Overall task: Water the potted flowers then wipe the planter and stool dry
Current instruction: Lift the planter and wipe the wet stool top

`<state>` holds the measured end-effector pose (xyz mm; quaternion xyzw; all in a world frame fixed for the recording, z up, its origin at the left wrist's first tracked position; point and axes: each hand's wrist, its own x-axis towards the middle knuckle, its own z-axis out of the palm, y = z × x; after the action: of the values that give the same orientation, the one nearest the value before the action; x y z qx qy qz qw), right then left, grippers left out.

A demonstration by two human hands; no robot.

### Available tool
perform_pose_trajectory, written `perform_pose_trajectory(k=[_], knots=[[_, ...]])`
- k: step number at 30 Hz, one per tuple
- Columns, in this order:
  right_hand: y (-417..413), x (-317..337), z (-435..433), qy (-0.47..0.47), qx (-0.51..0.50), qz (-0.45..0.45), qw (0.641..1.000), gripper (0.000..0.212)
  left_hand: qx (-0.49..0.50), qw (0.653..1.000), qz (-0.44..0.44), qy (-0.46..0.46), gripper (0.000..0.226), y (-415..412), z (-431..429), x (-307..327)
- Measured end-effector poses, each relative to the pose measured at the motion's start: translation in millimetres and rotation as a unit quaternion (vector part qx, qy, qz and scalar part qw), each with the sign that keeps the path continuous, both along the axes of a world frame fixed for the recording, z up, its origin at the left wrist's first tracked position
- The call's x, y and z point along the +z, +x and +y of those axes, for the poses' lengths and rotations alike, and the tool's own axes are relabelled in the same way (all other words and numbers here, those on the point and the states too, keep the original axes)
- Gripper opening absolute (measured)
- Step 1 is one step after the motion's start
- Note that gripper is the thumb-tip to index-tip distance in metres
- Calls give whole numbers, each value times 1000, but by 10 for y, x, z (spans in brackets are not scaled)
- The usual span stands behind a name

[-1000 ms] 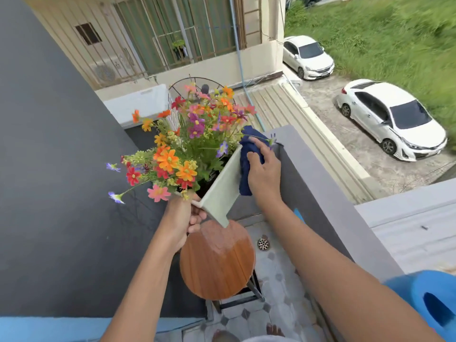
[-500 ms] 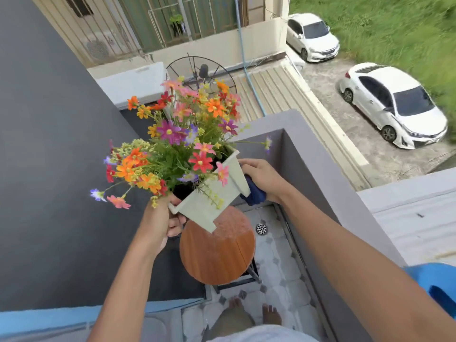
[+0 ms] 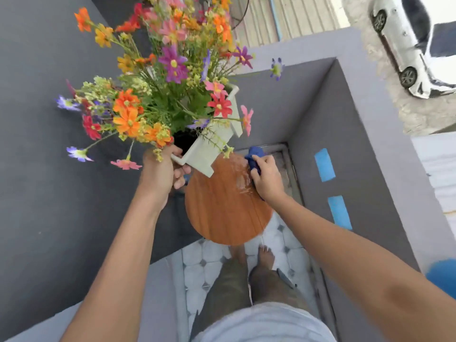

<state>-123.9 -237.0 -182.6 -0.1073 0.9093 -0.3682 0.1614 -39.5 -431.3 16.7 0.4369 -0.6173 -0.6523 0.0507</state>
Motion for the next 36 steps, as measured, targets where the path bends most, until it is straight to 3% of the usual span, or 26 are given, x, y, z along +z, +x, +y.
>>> perform_pose_trajectory(k=[5, 9, 13, 16, 20, 24, 27, 32, 36], knots=[[54, -525, -442, 77, 82, 73, 991, 46, 15, 1000, 7, -25, 21, -83, -223, -180], [622, -662, -1006, 23, 189, 74, 979, 48, 19, 1000, 4, -23, 20, -74, -334, -286], [1346, -742, -1332, -7, 382, 96, 919, 50, 8, 1000, 11, -15, 22, -76, -339, -303], [1197, -791, -1291, -5, 482, 150, 863, 46, 2, 1000, 14, -14, 23, -59, -352, -298], [407, -769, -1111, 2, 382, 182, 906, 39, 5, 1000, 21, -12, 21, -10, -348, -307], [-128, -809, -821, 20, 113, 150, 982, 25, 10, 1000, 18, -7, 23, 69, -329, -334], [-35, -834, -739, 30, -22, 134, 990, 31, 13, 1000, 10, -2, 25, 117, -320, -348], [1007, -858, -816, -1, 118, 141, 983, 38, 14, 1000, -10, -14, 22, 127, -278, -407], [1743, -842, -746, 0, 302, 169, 938, 38, 15, 1000, -19, -16, 22, 99, -250, -426]])
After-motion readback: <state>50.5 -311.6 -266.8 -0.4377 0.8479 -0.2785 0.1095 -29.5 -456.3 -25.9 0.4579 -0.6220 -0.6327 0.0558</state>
